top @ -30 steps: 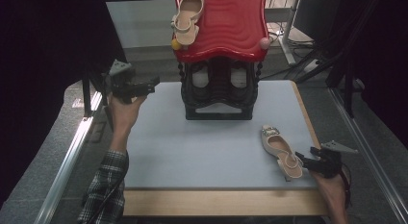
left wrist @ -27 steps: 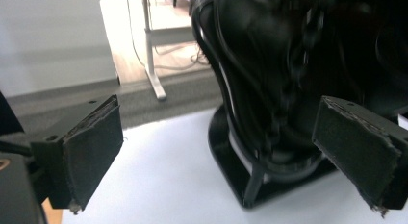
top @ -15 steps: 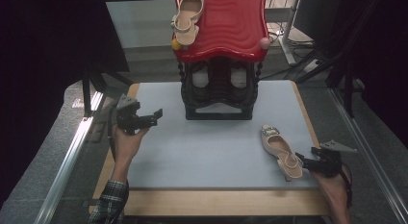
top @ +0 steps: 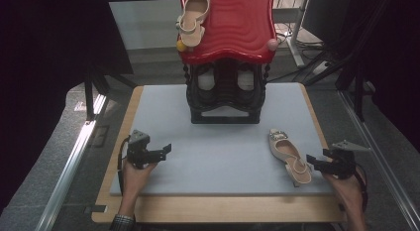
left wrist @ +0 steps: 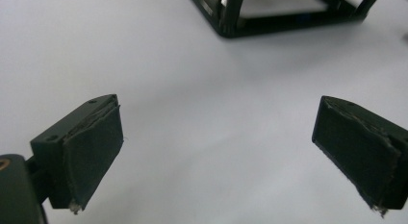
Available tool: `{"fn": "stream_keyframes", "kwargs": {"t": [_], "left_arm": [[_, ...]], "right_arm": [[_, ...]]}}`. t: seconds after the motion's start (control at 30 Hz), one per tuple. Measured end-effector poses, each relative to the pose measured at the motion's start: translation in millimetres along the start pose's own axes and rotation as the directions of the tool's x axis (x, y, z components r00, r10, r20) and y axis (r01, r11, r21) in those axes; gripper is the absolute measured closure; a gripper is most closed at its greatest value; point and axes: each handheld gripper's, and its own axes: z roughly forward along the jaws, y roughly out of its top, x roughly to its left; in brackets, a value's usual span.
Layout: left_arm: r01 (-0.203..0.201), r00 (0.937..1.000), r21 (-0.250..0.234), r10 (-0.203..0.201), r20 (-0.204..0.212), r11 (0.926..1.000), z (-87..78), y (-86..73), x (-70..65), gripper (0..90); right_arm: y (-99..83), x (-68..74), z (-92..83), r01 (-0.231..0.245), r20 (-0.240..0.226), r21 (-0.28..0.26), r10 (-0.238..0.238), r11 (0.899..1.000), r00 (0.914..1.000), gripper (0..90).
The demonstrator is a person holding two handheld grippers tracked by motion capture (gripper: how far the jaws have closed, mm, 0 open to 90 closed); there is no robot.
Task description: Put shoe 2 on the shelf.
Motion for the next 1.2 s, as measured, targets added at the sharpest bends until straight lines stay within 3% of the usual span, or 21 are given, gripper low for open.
{"fn": "stream_keyframes", "kwargs": {"t": [0.13,0.3,0.37,0.43,0.5,0.8,0.93,1.1,1.2], "left_arm": [[-0.011,0.9999,0.066,0.012,-0.006,0.9978,4.6,-14.7,-4.3,3.6],[-0.044,0.9975,0.152,0.052,-0.049,0.9875,9.9,-27.8,-7.7,4.6],[-0.041,0.9963,0.172,0.053,-0.067,0.9843,11.3,-28.8,-8.6,4.4],[-0.049,0.9963,0.192,0.062,-0.059,0.9802,13.1,-28.5,-9.2,4.7],[-0.074,0.9935,0.209,0.09,-0.069,0.9751,15.1,-28.4,-12.3,2.5],[-0.07,0.9936,0.198,0.086,-0.073,0.9776,14.7,-29.4,-12.2,2.9],[-0.069,0.9935,0.196,0.085,-0.076,0.9781,14.5,-29.4,-12.0,3.4],[-0.066,0.9935,0.194,0.083,-0.079,0.9788,14.4,-29.5,-12.0,4.0],[-0.065,0.9935,0.193,0.082,-0.08,0.979,14.3,-29.6,-11.9,4.2]], "right_arm": [[10.4,-2.3,-4.3,0.007,0.006,-0.009,-0.007,1.0,1.0,25.7],[23.3,-0.2,-9.7,0.012,-0.036,-0.024,-0.013,1.0,0.9993,25.7],[27.8,2.4,-10.6,0.014,-0.055,-0.024,-0.016,1.0,0.9984,25.8],[32.2,6.0,-10.4,0.025,-0.071,-0.021,-0.027,0.999,0.9971,25.8],[37.0,10.4,-8.5,0.034,-0.086,-0.02,-0.035,0.999,0.9957,25.8],[59.3,26.4,19.8,0.072,-0.173,0.027,-0.066,0.997,0.9827,38.0],[62.9,28.5,34.6,0.093,-0.182,0.08,-0.078,0.992,0.9803,44.2],[62.8,27.6,46.5,0.117,-0.157,0.134,-0.095,0.984,0.9829,53.2],[62.7,26.9,47.3,0.102,-0.19,0.138,-0.074,0.985,0.979,65.1]]}}
